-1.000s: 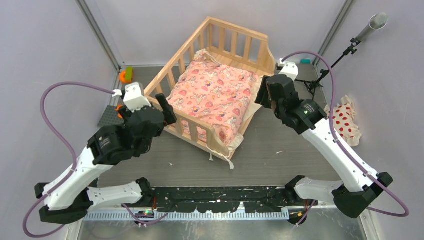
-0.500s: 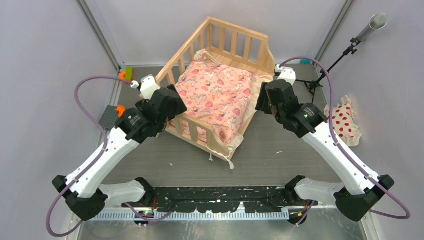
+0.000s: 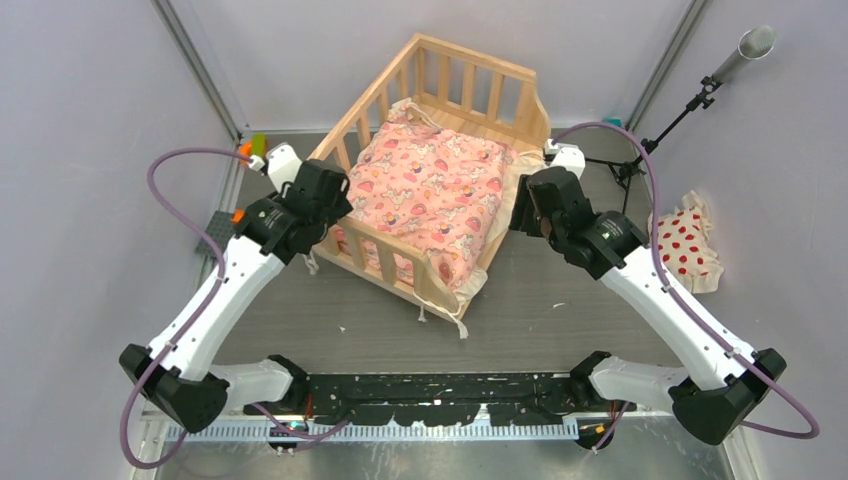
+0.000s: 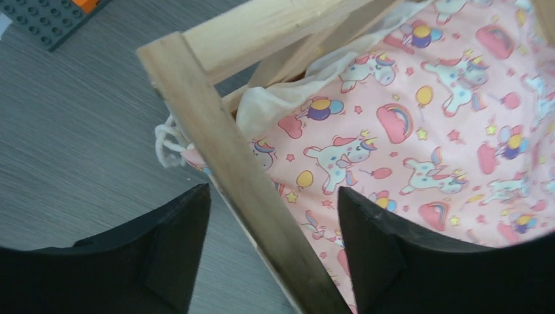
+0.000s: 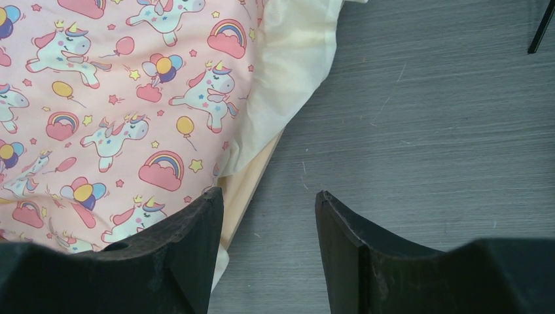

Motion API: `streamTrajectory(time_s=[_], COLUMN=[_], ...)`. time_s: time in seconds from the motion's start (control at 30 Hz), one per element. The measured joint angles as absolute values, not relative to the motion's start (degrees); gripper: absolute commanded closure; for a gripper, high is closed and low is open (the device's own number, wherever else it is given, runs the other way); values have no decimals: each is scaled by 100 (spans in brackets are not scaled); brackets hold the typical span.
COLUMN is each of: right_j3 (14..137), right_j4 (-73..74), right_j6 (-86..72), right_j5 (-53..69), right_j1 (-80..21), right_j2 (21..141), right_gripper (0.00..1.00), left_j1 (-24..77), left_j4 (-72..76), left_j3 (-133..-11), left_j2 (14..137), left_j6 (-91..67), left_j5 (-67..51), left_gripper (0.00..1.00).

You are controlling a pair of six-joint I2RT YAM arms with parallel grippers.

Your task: Set up the pet bed

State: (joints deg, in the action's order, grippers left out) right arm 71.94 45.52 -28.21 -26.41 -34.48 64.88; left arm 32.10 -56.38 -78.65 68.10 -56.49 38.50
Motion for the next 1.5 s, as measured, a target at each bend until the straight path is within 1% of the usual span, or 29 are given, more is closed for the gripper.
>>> streamTrajectory(time_s=[0.03, 0.07, 0.1, 0.13, 0.17, 0.27, 0.33, 0.5, 0.63, 0.8, 0.93, 1.0, 1.07, 1.13, 1.2, 1.27, 1.43, 1.47, 1.5], right_j3=[7179, 7157, 7144, 7142, 7142, 7142, 7142, 7161, 7529, 8615, 9675, 9981, 10110, 10141, 10141, 10141, 10136, 10136, 10136], right_j4=[4550, 4552, 4550, 4554, 4552, 4552, 4554, 4602, 4936, 5450, 5999, 6233, 6440, 6641, 6794, 6866, 6860, 6851, 6838], right_j6=[-2821, -2818, -2818, -2818, -2814, -2810, -2786, -2665, -2495, -2209, -1955, -1863, -1782, -1712, -1616, -1525, -1337, -1308, -1273], right_j5=[-2639, -2639, -2644, -2646, -2648, -2681, -2718, -2871, -2847, -2526, -2484, -2668, -2985, -3356, -3680, -3758, -3339, -3234, -3120], right_j1=[-3448, -3448, -3441, -3439, -3437, -3424, -3409, -3389, -3389, -3389, -3389, -3389, -3389, -3382, -3310, -3111, -2078, -1881, -1704], right_j2=[6473, 6442, 6414, 6396, 6372, 6300, 6261, 6250, 6252, 6265, 6462, 6613, 6775, 6954, 7242, 7518, 8047, 8112, 8165], right_gripper=[41, 41, 41, 41, 42, 42, 42, 41, 41, 40, 37, 33, 27, 23, 22, 21, 20, 20, 20], left_j1=[3175, 3138, 3094, 3059, 2993, 2600, 2362, 2193, 1922, 1717, 1684, 1684, 1686, 1686, 1686, 1688, 1594, 1566, 1549], left_j4=[-5631, -5583, -5472, -5446, -5433, -5367, -5374, -5218, -5159, -5251, -4934, -4683, -4442, -4200, -4047, -3922, -3686, -3667, -3662], left_j3=[-7865, -7865, -7865, -7891, -7905, -7909, -7905, -7507, -7417, -7918, -8368, -8549, -8718, -8947, -9115, -9354, -10033, -10127, -10195], left_j2=[6882, 6958, 7035, 7070, 7072, 7124, 7107, 6462, 6300, 6936, 7544, 7846, 8123, 8379, 8672, 8952, 9638, 9730, 9797], left_j6=[-5612, -5544, -5461, -5518, -5680, -5763, -5288, -3887, -3284, -2735, -2432, -2250, -2056, -1806, -1592, -1350, -956, -893, -856], left_j5=[3782, 3686, 3625, 3627, 3651, 4034, 4189, 3485, 2838, 2462, 2327, 2259, 2191, 2119, 2082, 2060, 1787, 1726, 1686], left_gripper=[44, 57, 65, 89, 99, 100, 100, 100, 100, 100, 100, 100, 100, 100, 100, 100, 100, 98, 93])
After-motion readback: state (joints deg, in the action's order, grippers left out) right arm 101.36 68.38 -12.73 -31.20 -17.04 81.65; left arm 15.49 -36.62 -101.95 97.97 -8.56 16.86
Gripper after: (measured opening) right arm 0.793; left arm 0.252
